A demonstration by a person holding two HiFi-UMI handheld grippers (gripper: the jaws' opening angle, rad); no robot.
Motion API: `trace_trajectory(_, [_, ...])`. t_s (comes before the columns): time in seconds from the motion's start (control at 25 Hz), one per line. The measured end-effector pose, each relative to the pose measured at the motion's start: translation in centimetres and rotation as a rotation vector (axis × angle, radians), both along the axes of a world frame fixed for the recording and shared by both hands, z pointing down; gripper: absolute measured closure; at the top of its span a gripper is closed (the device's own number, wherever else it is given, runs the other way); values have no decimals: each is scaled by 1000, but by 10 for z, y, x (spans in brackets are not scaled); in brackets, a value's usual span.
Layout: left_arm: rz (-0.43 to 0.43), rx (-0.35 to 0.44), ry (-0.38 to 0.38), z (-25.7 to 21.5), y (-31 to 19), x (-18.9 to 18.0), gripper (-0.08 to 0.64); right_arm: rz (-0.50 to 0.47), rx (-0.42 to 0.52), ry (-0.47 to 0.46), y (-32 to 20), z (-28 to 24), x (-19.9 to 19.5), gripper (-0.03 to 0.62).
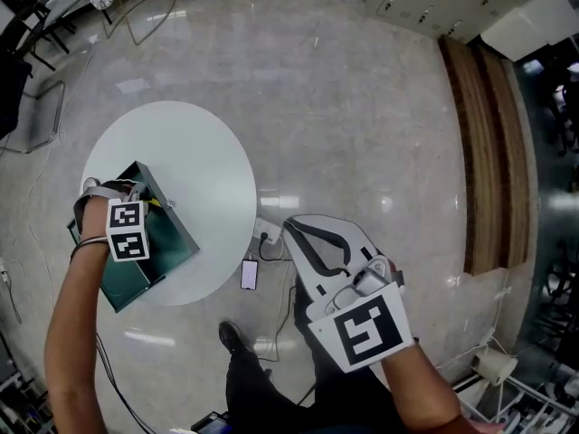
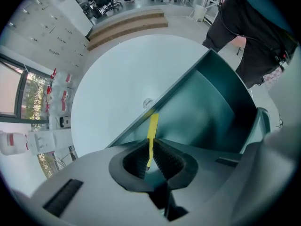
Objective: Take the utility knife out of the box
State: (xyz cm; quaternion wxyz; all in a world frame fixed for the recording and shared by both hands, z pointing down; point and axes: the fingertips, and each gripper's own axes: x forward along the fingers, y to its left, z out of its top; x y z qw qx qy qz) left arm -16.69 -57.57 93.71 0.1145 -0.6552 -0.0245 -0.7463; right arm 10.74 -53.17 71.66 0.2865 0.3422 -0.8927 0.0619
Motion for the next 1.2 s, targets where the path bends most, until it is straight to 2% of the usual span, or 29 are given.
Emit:
trace_trajectory(0.08, [-8, -8, 8, -2, 11, 1, 543, -2, 7, 0, 1, -7, -3, 554])
trace_trajectory(0.2, [-26, -10, 28, -3, 28, 1, 541, -7, 10, 3, 7, -18, -8, 554])
trace_trajectory(0.36, [-41, 114, 67, -13, 18, 5, 538, -13, 13, -3, 13, -26, -16, 554])
trace_trajectory(0.4, [-37, 137, 68, -13, 12, 5, 515, -14, 13, -3, 13, -24, -17, 554])
trace_trajectory(0.44, [-36, 142, 66, -11, 8, 5, 440, -16, 10, 0, 13, -22, -18, 554])
trace_trajectory(0.48, [-40, 129, 62, -10, 7, 4, 410, -18, 6, 3, 13, -20, -19, 554])
trace_trajectory(0.52, [-50, 103, 59, -8, 8, 3, 413, -20, 2, 5, 14, -19, -19, 554])
trace_trajectory(0.6, [-69, 57, 55, -8, 12, 3, 468, -22, -4, 7, 15, -18, -19, 554])
trace_trajectory(0.88, [-111, 45, 72, -13, 22, 4, 506, -18, 20, 4, 15, -34, -19, 554])
trace_trajectory(1.04, [-154, 92, 119, -35, 34, 6, 508, -18, 40, -1, 18, -55, -20, 554])
trace_trajectory(1.2, [-234, 152, 199, -67, 45, 7, 525, -26, 64, -8, 28, -81, -32, 554])
